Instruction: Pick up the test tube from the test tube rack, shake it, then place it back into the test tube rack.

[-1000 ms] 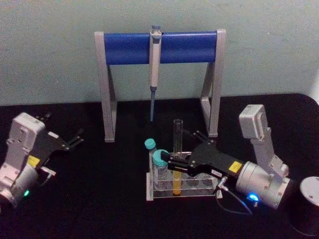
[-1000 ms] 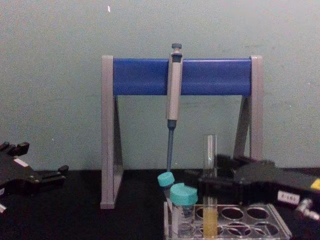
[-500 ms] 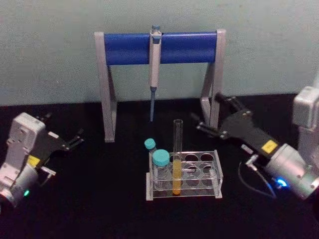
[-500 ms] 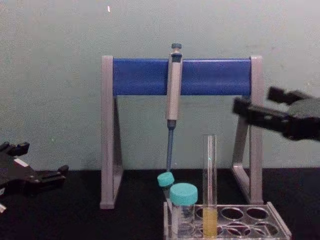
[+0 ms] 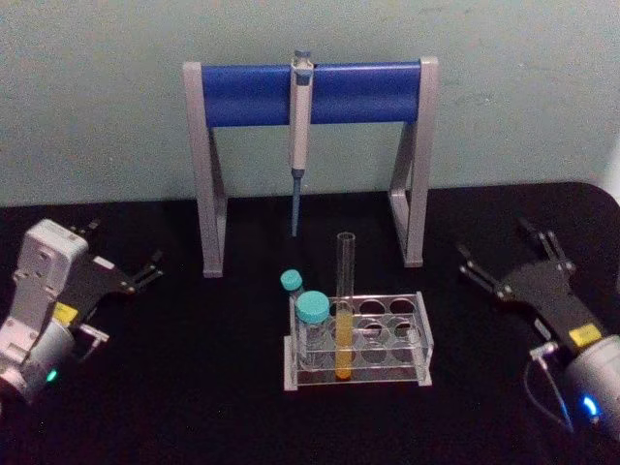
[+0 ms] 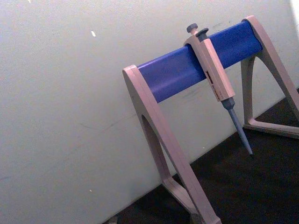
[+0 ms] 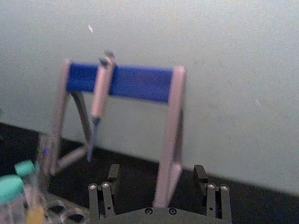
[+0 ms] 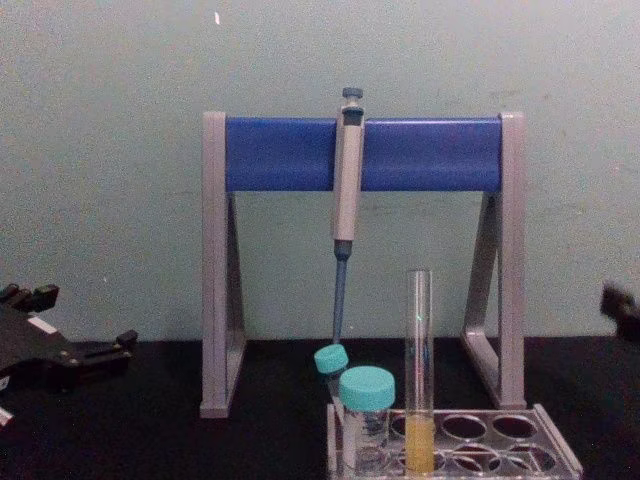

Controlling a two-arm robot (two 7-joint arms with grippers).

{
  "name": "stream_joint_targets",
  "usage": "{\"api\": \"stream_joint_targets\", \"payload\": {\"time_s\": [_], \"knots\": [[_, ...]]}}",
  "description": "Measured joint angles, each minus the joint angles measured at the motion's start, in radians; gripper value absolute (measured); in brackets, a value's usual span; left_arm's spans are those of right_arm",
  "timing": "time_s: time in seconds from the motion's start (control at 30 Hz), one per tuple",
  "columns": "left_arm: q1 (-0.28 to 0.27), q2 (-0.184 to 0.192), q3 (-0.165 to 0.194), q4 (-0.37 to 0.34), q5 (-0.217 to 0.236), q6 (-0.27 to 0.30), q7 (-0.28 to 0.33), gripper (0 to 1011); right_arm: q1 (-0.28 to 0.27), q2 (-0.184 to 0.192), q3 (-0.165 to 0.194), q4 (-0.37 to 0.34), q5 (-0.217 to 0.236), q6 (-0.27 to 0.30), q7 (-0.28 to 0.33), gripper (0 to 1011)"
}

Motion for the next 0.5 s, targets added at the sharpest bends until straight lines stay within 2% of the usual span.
{"api": "stream_joint_targets", "payload": {"time_s": [0.23,0.5], "knots": [[0.000,0.000,0.000,0.000,0.000,0.000,0.000,1001,-0.024,-0.028,-0.003,0.049,-0.025,0.050,-0.019,1000],[0.000,0.000,0.000,0.000,0.000,0.000,0.000,1001,-0.002,-0.057,-0.015,0.113,-0.059,0.101,-0.018,1000]]}}
